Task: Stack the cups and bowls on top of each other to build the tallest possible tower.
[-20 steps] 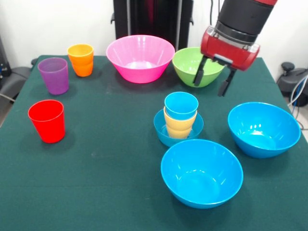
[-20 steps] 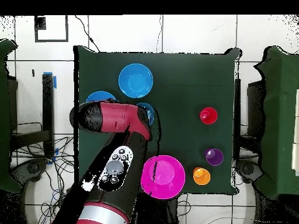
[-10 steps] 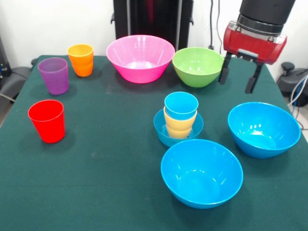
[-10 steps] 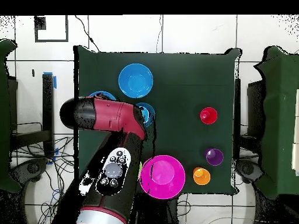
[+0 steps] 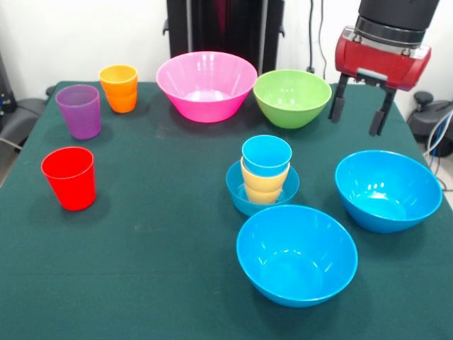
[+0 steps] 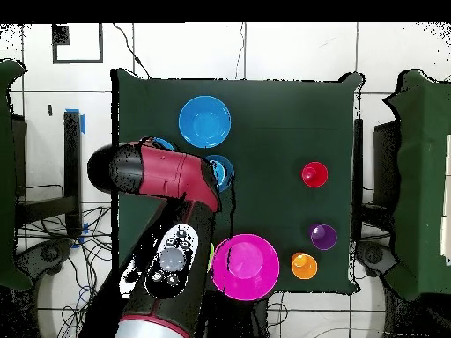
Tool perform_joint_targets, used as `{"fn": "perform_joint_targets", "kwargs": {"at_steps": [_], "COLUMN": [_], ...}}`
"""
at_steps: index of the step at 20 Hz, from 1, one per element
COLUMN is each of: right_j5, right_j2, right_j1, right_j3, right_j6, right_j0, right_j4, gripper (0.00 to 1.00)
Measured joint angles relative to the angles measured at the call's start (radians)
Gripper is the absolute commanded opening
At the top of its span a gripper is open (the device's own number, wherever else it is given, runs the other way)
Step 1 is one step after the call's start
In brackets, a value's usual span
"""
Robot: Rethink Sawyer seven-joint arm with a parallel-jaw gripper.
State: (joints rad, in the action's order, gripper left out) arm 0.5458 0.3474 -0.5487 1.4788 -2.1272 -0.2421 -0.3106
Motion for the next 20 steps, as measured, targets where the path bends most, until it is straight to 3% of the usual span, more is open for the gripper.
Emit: {"fn": "perform_joint_targets", "kwargs": {"at_steps": [6, 15, 20], "right_j5": [0.0, -0.004, -0.085], "right_j2": [-0.025, -0.056, -0.056], "right_j1": [0.0, 0.011, 0.04], "right_j3": [0.034, 0.081, 0.102], "right_j6": [0.0, 0.0, 0.0], "right_j0": [0.0, -0.001, -0.017], "right_j4": [-0.054, -0.068, -0.069], "gripper": [1.0, 1.0, 1.0]}}
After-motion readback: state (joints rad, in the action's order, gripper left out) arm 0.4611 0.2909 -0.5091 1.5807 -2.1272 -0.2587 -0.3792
